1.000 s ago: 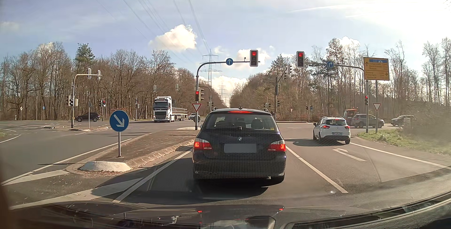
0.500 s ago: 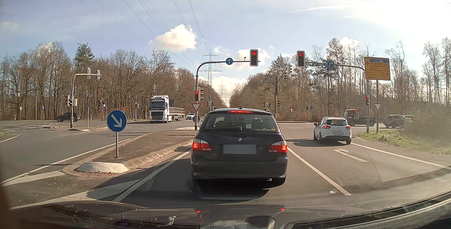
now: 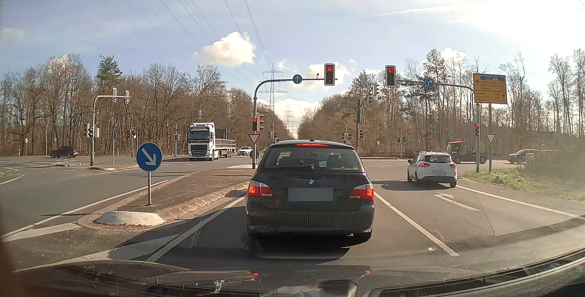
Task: Follow the waypoints while adhering to traffic rules and regulations
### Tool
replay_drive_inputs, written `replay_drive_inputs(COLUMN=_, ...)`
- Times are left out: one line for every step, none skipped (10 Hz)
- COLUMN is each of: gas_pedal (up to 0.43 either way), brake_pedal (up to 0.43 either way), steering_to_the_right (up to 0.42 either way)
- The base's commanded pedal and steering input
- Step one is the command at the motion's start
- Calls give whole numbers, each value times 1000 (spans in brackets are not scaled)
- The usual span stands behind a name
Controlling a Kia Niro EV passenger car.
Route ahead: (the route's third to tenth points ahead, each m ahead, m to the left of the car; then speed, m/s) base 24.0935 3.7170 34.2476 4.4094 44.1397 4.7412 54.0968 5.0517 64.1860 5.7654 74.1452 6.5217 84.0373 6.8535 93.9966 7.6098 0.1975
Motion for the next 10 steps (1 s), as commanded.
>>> replay_drive_inputs(gas_pedal=0, brake_pedal=128, steering_to_the_right=6)
replay_drive_inputs(gas_pedal=0, brake_pedal=134, steering_to_the_right=6)
replay_drive_inputs(gas_pedal=0, brake_pedal=128, steering_to_the_right=6)
replay_drive_inputs(gas_pedal=0, brake_pedal=128, steering_to_the_right=6)
replay_drive_inputs(gas_pedal=0, brake_pedal=128, steering_to_the_right=6)
replay_drive_inputs(gas_pedal=0, brake_pedal=134, steering_to_the_right=6)
replay_drive_inputs(gas_pedal=0, brake_pedal=128, steering_to_the_right=6)
replay_drive_inputs(gas_pedal=0, brake_pedal=128, steering_to_the_right=6)
replay_drive_inputs(gas_pedal=0, brake_pedal=128, steering_to_the_right=6)
replay_drive_inputs(gas_pedal=0, brake_pedal=128, steering_to_the_right=6)
